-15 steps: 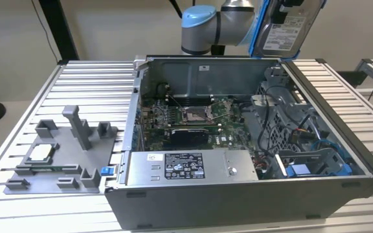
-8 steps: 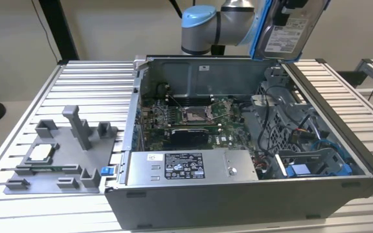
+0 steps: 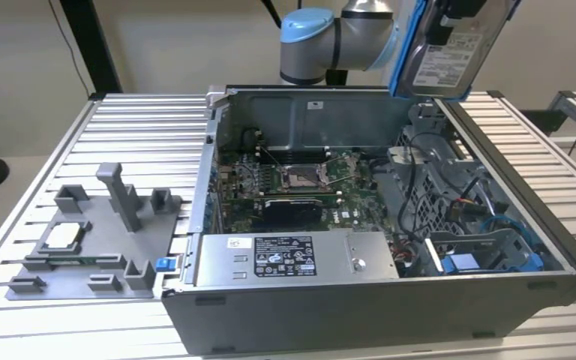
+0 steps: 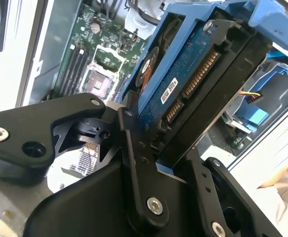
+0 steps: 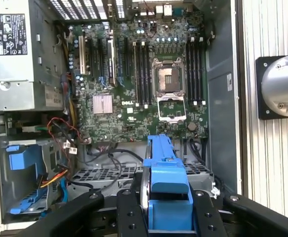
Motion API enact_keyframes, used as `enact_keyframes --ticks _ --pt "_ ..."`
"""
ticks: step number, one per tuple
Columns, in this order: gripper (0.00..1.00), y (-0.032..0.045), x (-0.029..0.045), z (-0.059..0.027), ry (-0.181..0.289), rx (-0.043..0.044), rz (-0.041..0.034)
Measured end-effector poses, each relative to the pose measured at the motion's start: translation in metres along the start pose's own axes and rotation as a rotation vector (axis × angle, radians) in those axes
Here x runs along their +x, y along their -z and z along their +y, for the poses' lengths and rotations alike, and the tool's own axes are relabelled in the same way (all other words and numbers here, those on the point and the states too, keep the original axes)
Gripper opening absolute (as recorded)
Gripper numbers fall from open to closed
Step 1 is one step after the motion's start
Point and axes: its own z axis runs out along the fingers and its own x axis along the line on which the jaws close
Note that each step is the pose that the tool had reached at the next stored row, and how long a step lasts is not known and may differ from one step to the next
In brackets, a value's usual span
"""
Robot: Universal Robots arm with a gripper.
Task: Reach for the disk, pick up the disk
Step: 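Pick up the disk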
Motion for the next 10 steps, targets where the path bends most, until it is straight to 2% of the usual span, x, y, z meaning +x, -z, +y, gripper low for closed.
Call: enact_keyframes --ticks 6,10 --pt "0.0 0.0002 0.0089 -0.0007 -0.003 0.0002 0.0001" --pt "0.0 0.0001 0.0111 -0.0009 -0.005 0.0004 0.0007"
